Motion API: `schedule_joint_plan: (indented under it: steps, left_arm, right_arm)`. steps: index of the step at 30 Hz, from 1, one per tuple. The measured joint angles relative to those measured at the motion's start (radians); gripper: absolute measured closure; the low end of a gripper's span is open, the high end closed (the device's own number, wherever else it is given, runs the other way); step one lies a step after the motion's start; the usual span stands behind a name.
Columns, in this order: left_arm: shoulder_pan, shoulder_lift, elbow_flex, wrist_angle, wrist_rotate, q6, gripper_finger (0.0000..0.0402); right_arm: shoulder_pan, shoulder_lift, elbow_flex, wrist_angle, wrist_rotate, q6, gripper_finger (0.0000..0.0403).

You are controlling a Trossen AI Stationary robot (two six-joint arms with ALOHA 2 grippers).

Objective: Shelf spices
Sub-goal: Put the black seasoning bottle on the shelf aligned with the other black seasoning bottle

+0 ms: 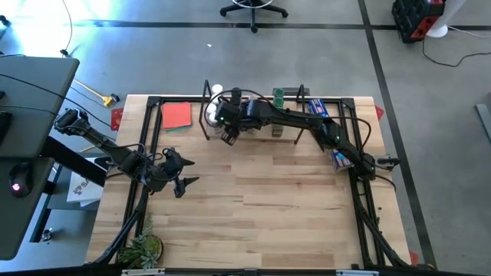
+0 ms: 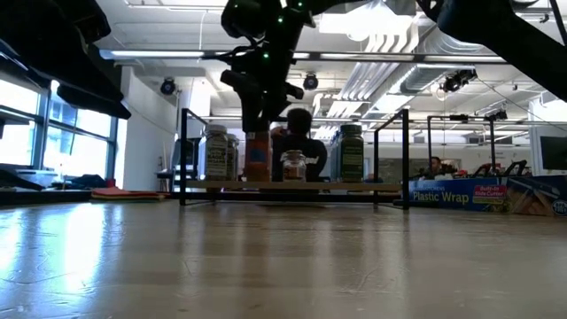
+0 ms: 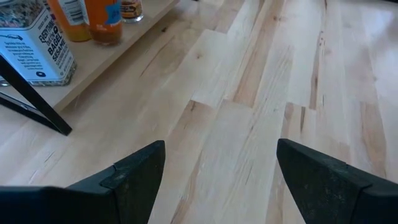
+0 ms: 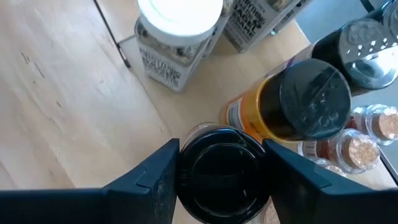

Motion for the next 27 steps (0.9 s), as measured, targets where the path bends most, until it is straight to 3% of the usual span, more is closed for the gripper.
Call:
schedule_joint_plan:
  steps: [5, 15, 27]
  left_arm:
    - [0.000, 0.000, 0.000, 0.001, 0.000, 0.000, 0.0096]
    - [0.000, 0.000, 0.000, 0.001, 0.002, 0.000, 0.0096]
    - [0.000, 0.000, 0.000, 0.002, 0.002, -0.002, 0.0096]
  right_arm:
    - [0.000, 0.000, 0.000, 0.014, 0.000, -0.005, 0.0180]
    - [0.003, -0.002, 0.002, 0.041, 0.006, -0.026, 0.0172]
    - [0.075, -0.013, 0.002, 0.072, 0.209, -0.172, 0.0170]
